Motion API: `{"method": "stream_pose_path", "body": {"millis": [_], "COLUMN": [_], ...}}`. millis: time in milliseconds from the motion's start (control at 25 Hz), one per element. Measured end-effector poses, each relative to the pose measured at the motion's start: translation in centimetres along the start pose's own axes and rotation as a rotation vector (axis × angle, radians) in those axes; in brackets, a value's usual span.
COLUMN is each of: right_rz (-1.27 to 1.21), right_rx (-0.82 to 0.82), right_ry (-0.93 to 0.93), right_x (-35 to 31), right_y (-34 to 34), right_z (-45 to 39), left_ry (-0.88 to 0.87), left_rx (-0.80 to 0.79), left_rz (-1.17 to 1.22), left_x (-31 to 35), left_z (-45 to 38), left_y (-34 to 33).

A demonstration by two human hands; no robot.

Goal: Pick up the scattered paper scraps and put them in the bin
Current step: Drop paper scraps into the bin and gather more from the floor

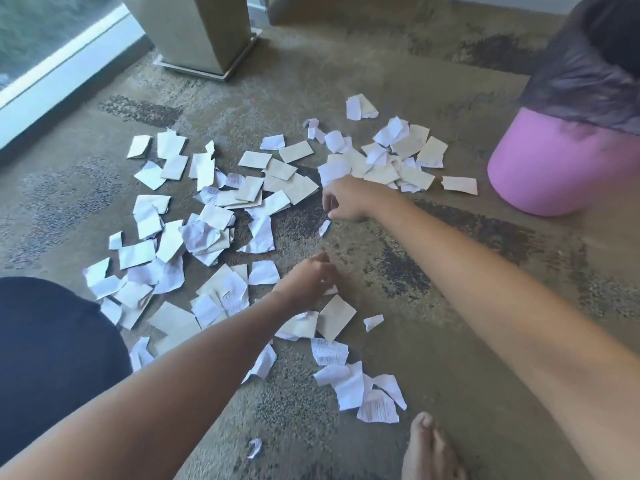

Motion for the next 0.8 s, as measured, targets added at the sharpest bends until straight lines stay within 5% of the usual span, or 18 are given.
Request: {"method": "stream_pose_path", "body": {"millis": [240,360,480,800], "right_rz": [0.264,0.344,0.396,0.501], "right_rx": [-0.027,-0.082,-0.133,-0.371], "right_ry": [0.103,0.320,0.548,0.659], "right_x": [-1.5,-3.4,-5.8,-5.1], "right_y": [-4.8,-8.3,-12.4,-19.1], "right_z": [1.7,3.1,4.5,8.8], "left_ry": [0.492,0.647,0.682,0.625], "left_rx": [0.241,0.346,0.385,0.369], "left_rz": [0.220,0.254,0.275,0.381], "left_x": [-7.6,-10.5,-10.9,-8.8], "left_z": [0.8,1.8,2.0,0.5], "left_y": [4.9,7.0,8.3,7.7]}}
Point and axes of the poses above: each hand's wrist, its own z-axis away from the middle knuckle, its own y-axis out of the back of the hand, x = y × z, the point moved 6 cm from there along -z, towards the middle knuckle, and after that the axes turned 8 degrees about -z, right-handed, at the moved point
